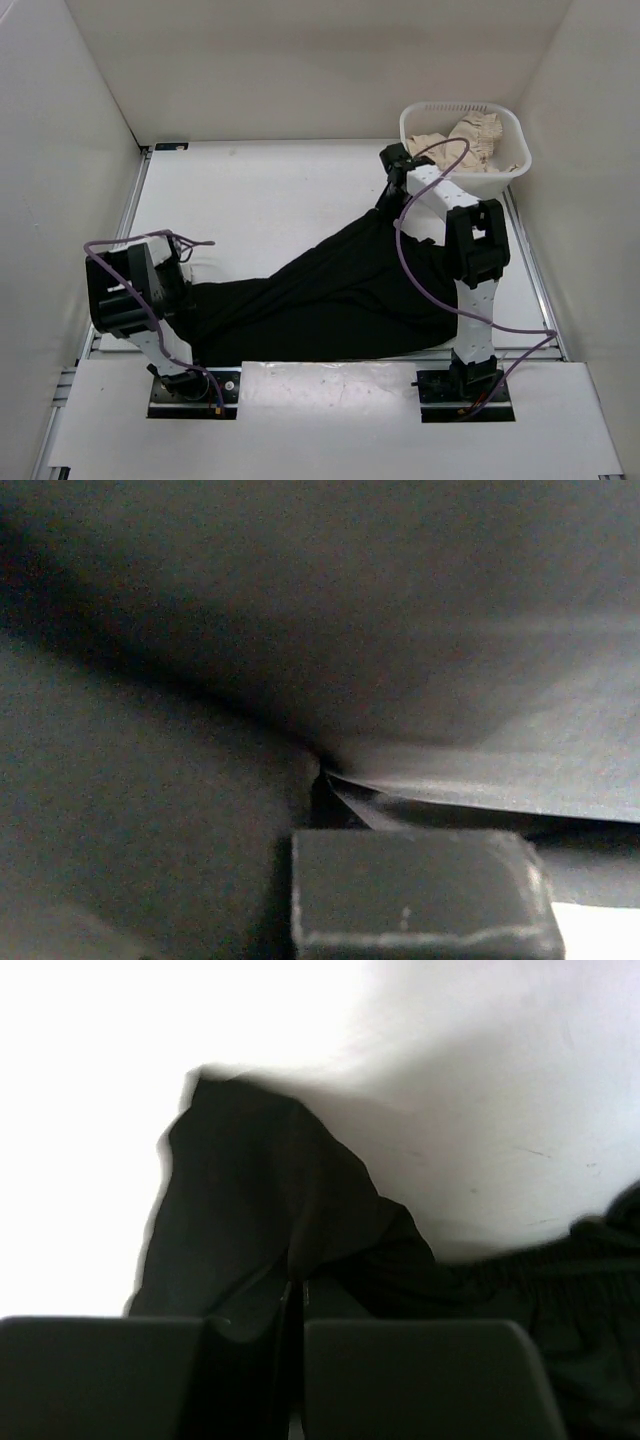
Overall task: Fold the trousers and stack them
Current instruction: Flatten the trousers out
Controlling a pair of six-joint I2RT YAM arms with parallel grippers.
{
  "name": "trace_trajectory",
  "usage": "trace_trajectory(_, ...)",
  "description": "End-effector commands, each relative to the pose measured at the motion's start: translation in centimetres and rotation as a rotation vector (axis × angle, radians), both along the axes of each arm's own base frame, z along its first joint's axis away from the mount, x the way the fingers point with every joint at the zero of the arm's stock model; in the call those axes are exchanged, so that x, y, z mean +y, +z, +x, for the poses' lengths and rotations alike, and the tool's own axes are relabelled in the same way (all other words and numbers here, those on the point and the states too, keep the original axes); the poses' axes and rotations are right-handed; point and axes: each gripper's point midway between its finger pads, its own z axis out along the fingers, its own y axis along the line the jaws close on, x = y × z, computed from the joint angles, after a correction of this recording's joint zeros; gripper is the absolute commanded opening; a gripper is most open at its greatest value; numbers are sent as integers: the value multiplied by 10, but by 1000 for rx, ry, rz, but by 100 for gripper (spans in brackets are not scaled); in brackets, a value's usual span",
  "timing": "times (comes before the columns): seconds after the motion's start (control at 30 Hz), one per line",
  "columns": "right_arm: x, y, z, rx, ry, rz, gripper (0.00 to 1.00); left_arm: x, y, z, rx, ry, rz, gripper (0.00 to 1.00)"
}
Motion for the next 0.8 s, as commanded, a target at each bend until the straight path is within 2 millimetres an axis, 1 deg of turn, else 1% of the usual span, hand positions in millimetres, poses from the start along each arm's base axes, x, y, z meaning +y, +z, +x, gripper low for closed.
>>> trace_trajectory(0.0, 12, 114, 42, -298, 54, 83, 0, 47, 13, 110, -360, 5, 181, 14)
trace_trajectory(0.03, 17, 150, 57, -394, 53, 115, 0, 56, 25, 128, -412, 19, 207, 14)
trace_trajectory(0.1, 22, 204, 73, -533, 84, 138, 0, 68, 53, 160, -488, 32, 230, 14)
trace_trajectory(0.13, 20, 229, 82, -596, 81, 149, 0, 80, 93, 201, -610, 37, 263, 14)
trace_trajectory(0.17, 24, 254, 88, -653, 87, 177, 0, 86, 113, 218, -652, 40, 284, 14)
trace_trajectory(0.2, 22, 300, 96, -764, 92, 206, 0, 90, 132, 233, -695, 42, 295, 14)
trace_trajectory(0.23, 16, 328, 99, -838, 79, 221, 0, 98, 171, 259, -781, 46, 318, 14)
trace_trajectory(0.27, 17, 352, 96, -898, 86, 247, 0, 101, 191, 269, -824, 49, 330, 14)
trace_trajectory(0.3, 11, 367, 94, -935, 69, 259, 0, 102, 207, 277, -865, 49, 331, 14)
trace_trajectory(0.33, 6, 394, 77, -994, 69, 275, 0, 104, 233, 286, -921, 52, 346, 14)
trace_trajectory(0.37, 4, 407, 72, -1035, 68, 286, 0, 104, 240, 287, -935, 52, 350, 14)
trace_trajectory(0.4, 3, 377, 68, -974, 69, 269, 0, 104, 240, 287, -935, 52, 350, 14)
trace_trajectory(0.43, 1, 370, 60, -963, 69, 266, 0, 102, 249, 281, -947, 53, 353, 14)
trace_trajectory(0.47, 0, 382, 39, -995, 74, 275, 0, 97, 229, 270, -893, 48, 326, 14)
trace_trajectory(0.5, 6, 329, 28, -875, 88, 257, 0, 93, 219, 262, -867, 45, 306, 14)
trace_trajectory(0.53, 2, 323, 10, -860, 77, 254, 0, 87, 217, 249, -861, 43, 290, 14)
trace_trajectory(0.57, 4, 300, -2, -806, 75, 256, 0, 78, 183, 227, -767, 39, 248, 14)
trace_trajectory(0.6, -1, 275, -11, -753, 52, 242, 1, 74, 170, 216, -734, 38, 239, 14)
trace_trajectory(0.63, -9, 220, -36, -631, 17, 228, 12, 68, 163, 203, -716, 37, 218, 14)
trace_trajectory(0.67, -10, 192, -52, -568, 4, 224, 23, 57, 131, 179, -625, 35, 170, 14)
trace_trajectory(0.7, -10, 170, -65, -528, -4, 223, 34, 52, 118, 168, -594, 35, 150, 14)
trace_trajectory(0.73, -22, 123, -94, -426, -49, 199, 64, 47, 109, 158, -583, 36, 138, 20)
trace_trajectory(0.77, -27, 103, -109, -381, -73, 194, 71, 44, 97, 146, -549, 36, 129, 30)
